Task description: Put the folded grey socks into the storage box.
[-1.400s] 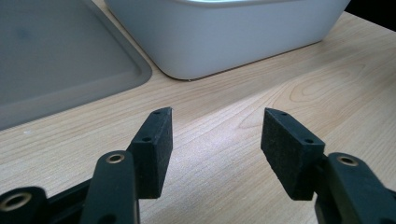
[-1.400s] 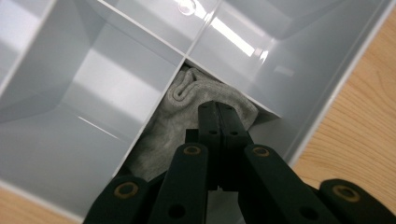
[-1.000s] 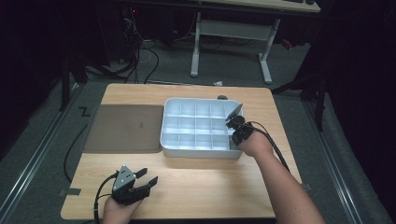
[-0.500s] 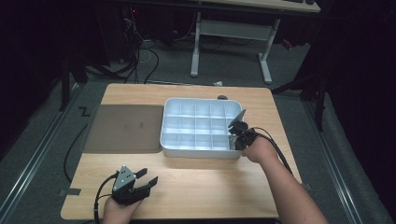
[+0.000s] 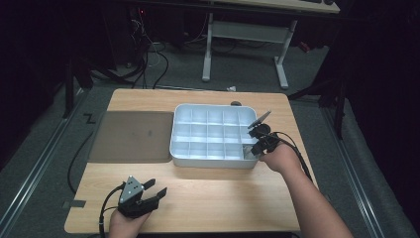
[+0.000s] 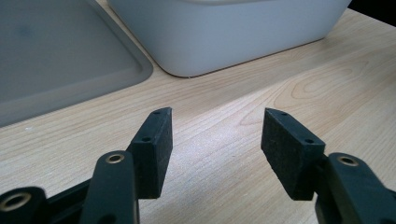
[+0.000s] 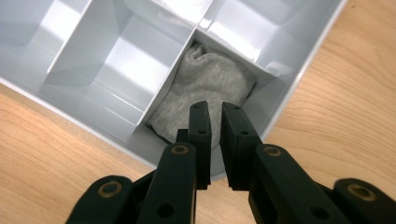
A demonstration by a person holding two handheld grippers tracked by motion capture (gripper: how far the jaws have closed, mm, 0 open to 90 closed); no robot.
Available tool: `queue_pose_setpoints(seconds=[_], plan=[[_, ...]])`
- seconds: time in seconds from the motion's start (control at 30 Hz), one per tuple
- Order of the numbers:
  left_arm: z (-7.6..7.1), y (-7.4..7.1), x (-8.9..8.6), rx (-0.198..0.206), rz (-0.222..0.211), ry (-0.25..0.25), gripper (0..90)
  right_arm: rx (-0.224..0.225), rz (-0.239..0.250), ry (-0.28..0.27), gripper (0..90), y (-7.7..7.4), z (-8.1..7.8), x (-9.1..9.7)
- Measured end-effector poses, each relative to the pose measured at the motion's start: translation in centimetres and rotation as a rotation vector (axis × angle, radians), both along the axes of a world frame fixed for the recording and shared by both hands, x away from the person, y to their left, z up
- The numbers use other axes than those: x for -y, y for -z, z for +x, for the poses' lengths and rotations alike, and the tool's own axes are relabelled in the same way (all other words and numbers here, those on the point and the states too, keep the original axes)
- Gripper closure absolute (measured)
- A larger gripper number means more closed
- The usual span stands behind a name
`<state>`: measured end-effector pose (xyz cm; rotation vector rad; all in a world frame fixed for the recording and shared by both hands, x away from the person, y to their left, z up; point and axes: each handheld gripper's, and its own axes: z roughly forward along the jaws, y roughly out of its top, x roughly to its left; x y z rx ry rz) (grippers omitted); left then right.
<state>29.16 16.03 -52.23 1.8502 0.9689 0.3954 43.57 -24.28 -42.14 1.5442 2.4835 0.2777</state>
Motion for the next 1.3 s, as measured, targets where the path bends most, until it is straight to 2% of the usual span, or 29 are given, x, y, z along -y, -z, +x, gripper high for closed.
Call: queue_pose_setpoints(seconds=[0.3, 0.6, 0.7, 0.73, 0.77, 0.8, 0.87, 0.9, 0.93, 1.03, 1.1, 1.13, 1.17, 1.27, 1.3], plan=[[0.1, 0.1, 0.0, -0.007, 0.002, -0.006, 44.4, 0.042, 0.048, 0.011, 78.5, -1.2, -0.7, 0.9], [0.1, 0.2, 0.0, -0.009, 0.012, -0.006, 44.2, 0.084, 0.099, 0.010, 72.2, -0.8, -1.0, 1.1], [0.1, 0.3, 0.0, -0.009, 0.013, -0.007, 44.1, 0.122, 0.109, -0.002, 70.4, -0.9, -1.6, 1.0], [0.1, 0.3, 0.0, -0.009, 0.013, -0.007, 44.1, 0.122, 0.109, -0.002, 70.4, -0.9, -1.6, 1.0], [0.2, 0.3, 0.0, -0.010, 0.014, -0.006, 44.1, 0.136, 0.135, -0.003, 70.3, -1.0, -1.9, 1.0], [0.2, 0.3, 0.1, -0.010, 0.015, -0.006, 44.0, 0.169, 0.161, 0.002, 68.0, -1.1, -2.4, 1.2], [0.2, 0.3, 0.1, -0.012, 0.017, -0.004, 44.0, 0.181, 0.163, 0.005, 66.3, -1.1, -2.7, 1.2], [0.1, 0.3, 0.2, -0.010, 0.020, -0.002, 44.0, 0.223, 0.146, -0.007, 64.6, -1.0, -3.4, 1.3], [0.1, 0.3, 0.2, -0.010, 0.022, -0.001, 44.0, 0.229, 0.170, 0.002, 63.9, -0.9, -3.7, 1.5], [0.1, 0.4, 0.3, -0.009, 0.024, 0.000, 44.0, 0.253, 0.173, 0.003, 61.5, -0.6, -4.4, 1.9], [0.1, 0.4, 0.4, -0.008, 0.027, 0.000, 43.7, 0.261, 0.199, 0.020, 59.3, -0.4, -4.8, 2.4], [0.1, 0.4, 0.4, -0.007, 0.028, 0.000, 43.7, 0.271, 0.193, 0.015, 58.0, -0.3, -5.1, 2.5], [0.1, 0.4, 0.4, -0.006, 0.029, -0.003, 43.1, 0.286, 0.208, 0.011, 57.0, -0.2, -5.4, 2.7], [0.1, 0.3, 0.4, -0.006, 0.032, -0.006, 41.8, 0.295, 0.228, 0.007, 55.3, 0.1, -6.0, 3.0], [0.2, 0.3, 0.3, -0.005, 0.031, -0.010, 41.4, 0.326, 0.248, -0.009, 54.1, 0.4, -6.6, 3.1]])
